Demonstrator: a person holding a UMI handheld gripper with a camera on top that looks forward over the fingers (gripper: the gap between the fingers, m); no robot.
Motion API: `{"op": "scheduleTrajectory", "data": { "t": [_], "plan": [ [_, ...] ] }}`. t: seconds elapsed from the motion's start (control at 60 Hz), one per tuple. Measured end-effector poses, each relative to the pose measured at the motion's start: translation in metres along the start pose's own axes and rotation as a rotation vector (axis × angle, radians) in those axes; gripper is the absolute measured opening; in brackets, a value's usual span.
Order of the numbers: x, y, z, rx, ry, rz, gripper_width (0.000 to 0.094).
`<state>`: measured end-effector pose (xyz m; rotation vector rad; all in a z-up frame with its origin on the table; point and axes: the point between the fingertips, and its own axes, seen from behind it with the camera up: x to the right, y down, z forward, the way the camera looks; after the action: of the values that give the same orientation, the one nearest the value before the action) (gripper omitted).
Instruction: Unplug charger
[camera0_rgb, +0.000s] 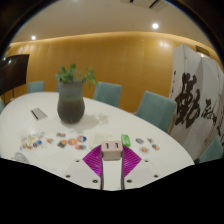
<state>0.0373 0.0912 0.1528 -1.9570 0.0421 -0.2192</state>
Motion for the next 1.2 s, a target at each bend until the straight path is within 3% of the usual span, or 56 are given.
{"op": "scheduleTrajectory", "data": {
  "t": [0.117,0.317,0.433,0.533,1.033,1.2],
  "plan": [
    [0.039,0.091,0.021,-0.184,0.014,-0.063,0.0271],
    [0.055,0.156,0.032,-0.280,-0.019,-0.052,0.0374],
    [0.057,0.156,0.019,-0.281,-0.044,-0.025,0.0536],
    [0.059,0.149,-0.008,-0.284,-0.054,-0.005,0.0887],
    [0.057,0.091,-0.277,-0.176,0.011,0.009,0.0871],
    [0.047,0.088,-0.327,-0.152,0.015,-0.001,0.0870]
  ]
}}
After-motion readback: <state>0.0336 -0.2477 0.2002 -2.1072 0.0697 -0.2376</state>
